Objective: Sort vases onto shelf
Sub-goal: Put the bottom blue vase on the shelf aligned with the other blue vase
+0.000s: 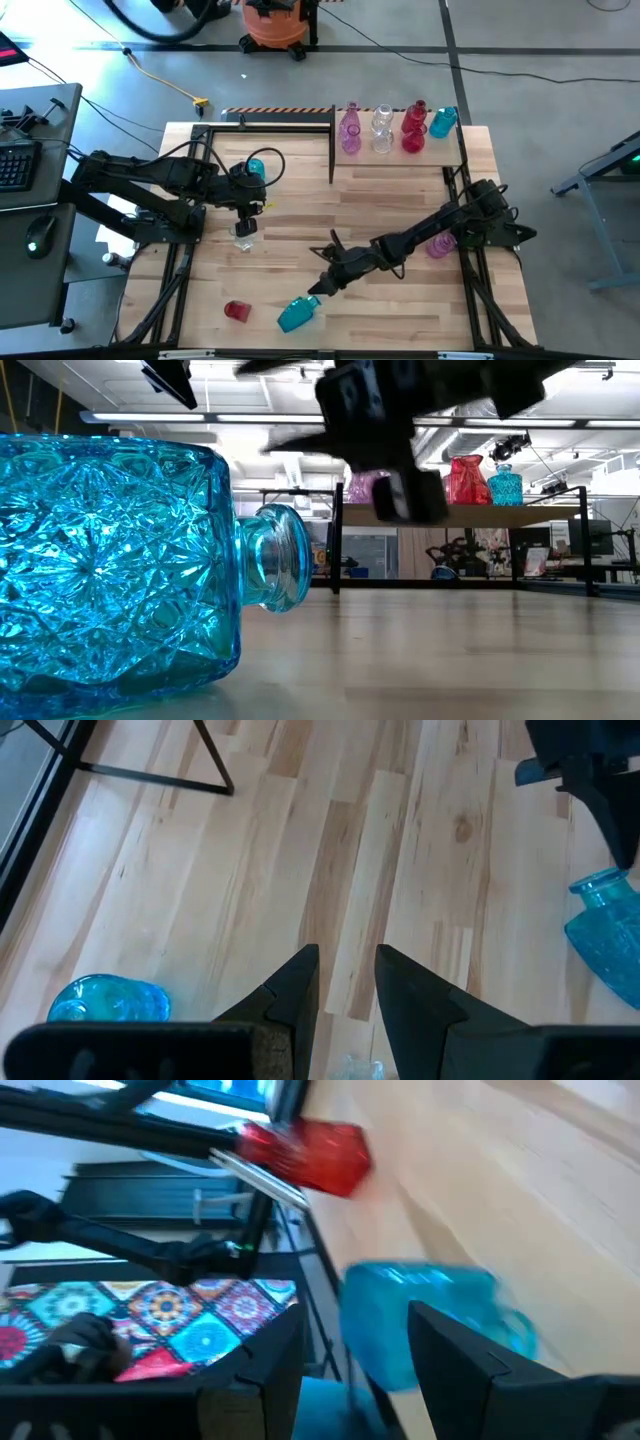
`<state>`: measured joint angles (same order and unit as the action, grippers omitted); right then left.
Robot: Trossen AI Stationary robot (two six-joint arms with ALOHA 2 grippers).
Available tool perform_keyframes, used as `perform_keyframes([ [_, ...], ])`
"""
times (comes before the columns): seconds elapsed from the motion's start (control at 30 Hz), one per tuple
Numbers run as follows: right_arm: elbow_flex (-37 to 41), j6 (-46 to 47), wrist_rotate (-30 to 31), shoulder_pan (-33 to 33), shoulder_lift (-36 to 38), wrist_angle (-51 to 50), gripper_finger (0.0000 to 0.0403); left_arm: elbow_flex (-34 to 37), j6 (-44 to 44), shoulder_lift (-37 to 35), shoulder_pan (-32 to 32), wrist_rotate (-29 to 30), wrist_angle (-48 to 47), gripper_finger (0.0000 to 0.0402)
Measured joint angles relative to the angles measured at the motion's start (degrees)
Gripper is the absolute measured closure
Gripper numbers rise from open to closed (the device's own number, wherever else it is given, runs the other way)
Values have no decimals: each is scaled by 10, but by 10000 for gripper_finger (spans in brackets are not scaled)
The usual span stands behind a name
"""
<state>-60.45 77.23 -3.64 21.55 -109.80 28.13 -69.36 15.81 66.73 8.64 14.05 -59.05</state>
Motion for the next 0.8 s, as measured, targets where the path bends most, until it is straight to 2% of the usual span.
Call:
perform_keyframes([
  [0.23,-51,-39,-13,-19,0,-13,245,0,0,0,0,0,0,312],
  [0.47,-123,-75,-16,-25,0,-105,245,0,0,0,0,0,0,312],
  [0.63,-179,-97,-13,-25,-27,-131,245,0,0,0,0,0,0,312],
  [0.8,-198,-102,-15,-25,-49,-132,245,0,0,0,0,0,-1,312],
])
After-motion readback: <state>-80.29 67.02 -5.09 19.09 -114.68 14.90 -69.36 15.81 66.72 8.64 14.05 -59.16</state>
